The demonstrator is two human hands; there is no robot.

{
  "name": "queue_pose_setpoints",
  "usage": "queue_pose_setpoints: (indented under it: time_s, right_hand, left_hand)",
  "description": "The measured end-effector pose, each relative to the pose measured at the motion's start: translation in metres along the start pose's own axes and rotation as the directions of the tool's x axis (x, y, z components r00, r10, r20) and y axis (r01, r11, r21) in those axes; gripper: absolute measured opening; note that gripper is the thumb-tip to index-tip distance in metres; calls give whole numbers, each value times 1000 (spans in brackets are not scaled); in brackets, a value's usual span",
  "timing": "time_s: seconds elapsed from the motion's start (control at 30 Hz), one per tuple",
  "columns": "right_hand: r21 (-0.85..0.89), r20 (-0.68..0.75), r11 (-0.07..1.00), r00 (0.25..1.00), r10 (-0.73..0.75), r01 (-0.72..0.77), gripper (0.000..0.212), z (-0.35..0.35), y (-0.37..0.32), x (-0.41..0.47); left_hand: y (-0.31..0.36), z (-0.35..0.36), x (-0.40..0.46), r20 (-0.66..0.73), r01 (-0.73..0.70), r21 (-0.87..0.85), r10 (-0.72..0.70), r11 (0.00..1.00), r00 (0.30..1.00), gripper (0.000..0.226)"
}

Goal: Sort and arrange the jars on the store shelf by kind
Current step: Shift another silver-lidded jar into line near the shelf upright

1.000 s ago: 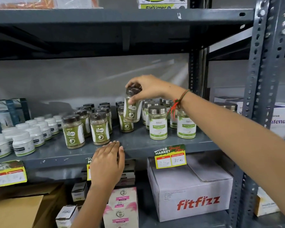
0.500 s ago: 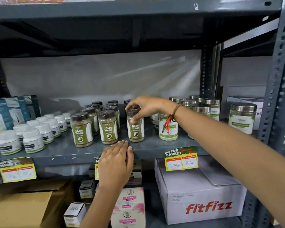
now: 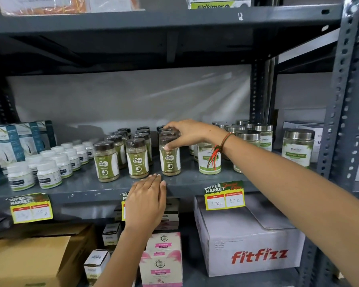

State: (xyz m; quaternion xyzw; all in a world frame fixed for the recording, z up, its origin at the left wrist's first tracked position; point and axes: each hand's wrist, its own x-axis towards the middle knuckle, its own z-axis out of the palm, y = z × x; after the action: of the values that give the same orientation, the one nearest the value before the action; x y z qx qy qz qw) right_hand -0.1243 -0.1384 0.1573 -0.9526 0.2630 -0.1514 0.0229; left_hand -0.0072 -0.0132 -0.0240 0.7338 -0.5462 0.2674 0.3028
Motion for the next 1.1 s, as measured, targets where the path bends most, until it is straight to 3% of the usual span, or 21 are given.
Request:
queue_pose_setpoints:
  time_s: [0.17, 0.33, 0.47, 0.63, 0.8, 0.97, 1.1]
  right_hand:
    - [-145, -307, 989, 951, -30, -16, 65, -27, 19, -44]
    - [-163, -489, 970, 869, 80, -181, 50, -62, 63, -100]
    - [-254, -410, 872, 863, 295, -419, 47, -72, 103, -135]
    - [-523, -343, 616, 808, 480, -588, 53, -70, 138, -158]
    - [-634, -262, 480, 752, 604, -607, 65, -65, 147, -159]
    - [-712, -250, 384, 723, 645, -588, 56, -61, 144, -152]
    - [-702, -250, 382, 710, 658, -601, 45, -59, 146, -147]
  left_hand:
    - [0, 0, -1, 5, -5, -8, 5, 1000, 1000, 48]
    - [0, 2, 0, 12, 11, -11, -10, 1000, 1000, 50]
    - [1, 1, -1, 24, 11, -14, -11, 1000, 1000, 51]
    - [3, -1, -2, 12, 18, -17, -18, 1000, 1000, 53]
    - [5, -2, -2, 21, 30, -3, -30, 1000, 999, 53]
    - [5, -3, -3, 7, 23, 2, -24, 1000, 1000, 52]
    - [4, -2, -3, 3, 19, 15, -19, 1000, 1000, 50]
